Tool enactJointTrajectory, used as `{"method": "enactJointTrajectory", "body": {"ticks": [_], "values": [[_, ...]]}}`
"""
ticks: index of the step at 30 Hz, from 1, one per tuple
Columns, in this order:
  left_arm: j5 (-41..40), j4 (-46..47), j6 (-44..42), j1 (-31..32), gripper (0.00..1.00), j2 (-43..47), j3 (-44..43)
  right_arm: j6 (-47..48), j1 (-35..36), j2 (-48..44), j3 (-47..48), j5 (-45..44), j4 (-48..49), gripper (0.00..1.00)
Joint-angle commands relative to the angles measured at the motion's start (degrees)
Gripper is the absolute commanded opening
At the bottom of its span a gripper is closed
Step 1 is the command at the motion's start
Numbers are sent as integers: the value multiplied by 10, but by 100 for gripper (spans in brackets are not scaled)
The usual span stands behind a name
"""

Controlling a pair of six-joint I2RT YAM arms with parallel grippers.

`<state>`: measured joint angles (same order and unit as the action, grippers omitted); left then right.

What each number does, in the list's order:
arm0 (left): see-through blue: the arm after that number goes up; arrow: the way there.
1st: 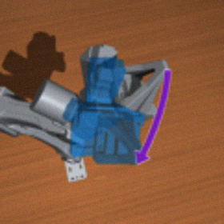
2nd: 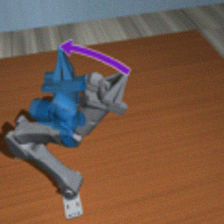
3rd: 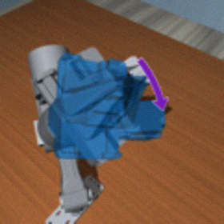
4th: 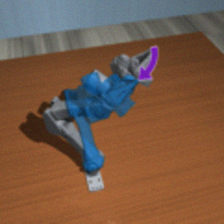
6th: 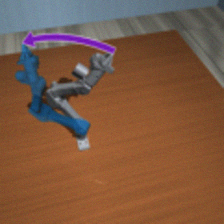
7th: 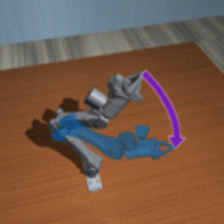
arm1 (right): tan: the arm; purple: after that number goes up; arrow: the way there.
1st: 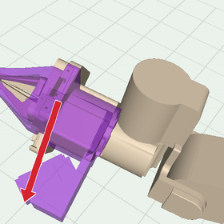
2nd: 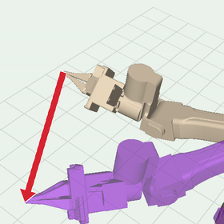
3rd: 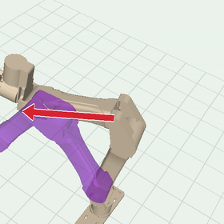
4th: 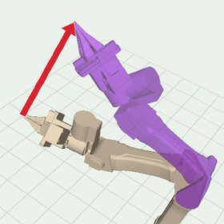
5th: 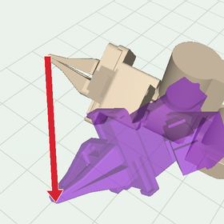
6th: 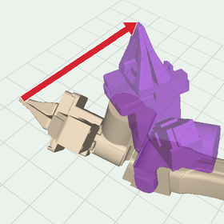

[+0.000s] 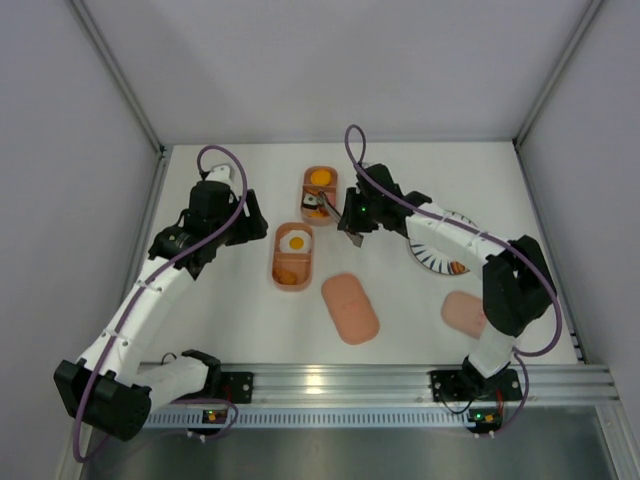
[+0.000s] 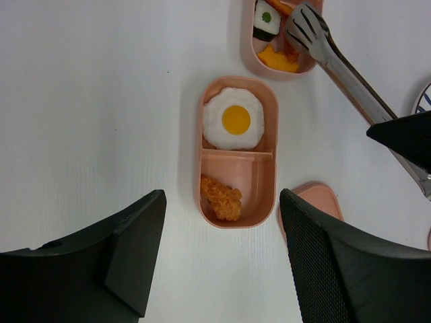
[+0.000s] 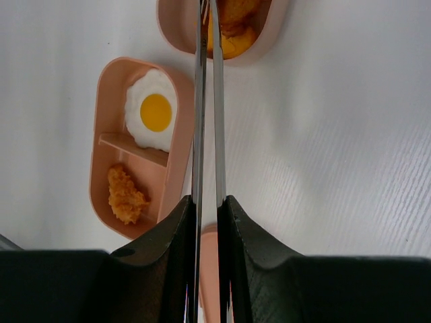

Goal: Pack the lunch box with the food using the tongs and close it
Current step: Adjust the fake food in the packing box.

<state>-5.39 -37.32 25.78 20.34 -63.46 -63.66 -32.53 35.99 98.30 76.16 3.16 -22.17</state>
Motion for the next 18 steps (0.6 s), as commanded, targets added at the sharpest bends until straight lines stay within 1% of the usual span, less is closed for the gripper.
{"method": "enactJointTrajectory", "body": {"ticks": [1, 6, 15, 18], "values": [[3, 8, 3, -3, 73, 11, -16, 5, 8, -38, -4, 32, 28, 9], [7, 8, 6, -2, 73, 11, -17, 6, 8, -30, -15, 39, 34, 9], [0, -1, 2, -3, 73, 13, -25, 5, 7, -10, 4, 42, 46, 9], [0, 0, 2, -3, 73, 12, -25, 3, 6, -13, 11, 27, 41, 9]]}}
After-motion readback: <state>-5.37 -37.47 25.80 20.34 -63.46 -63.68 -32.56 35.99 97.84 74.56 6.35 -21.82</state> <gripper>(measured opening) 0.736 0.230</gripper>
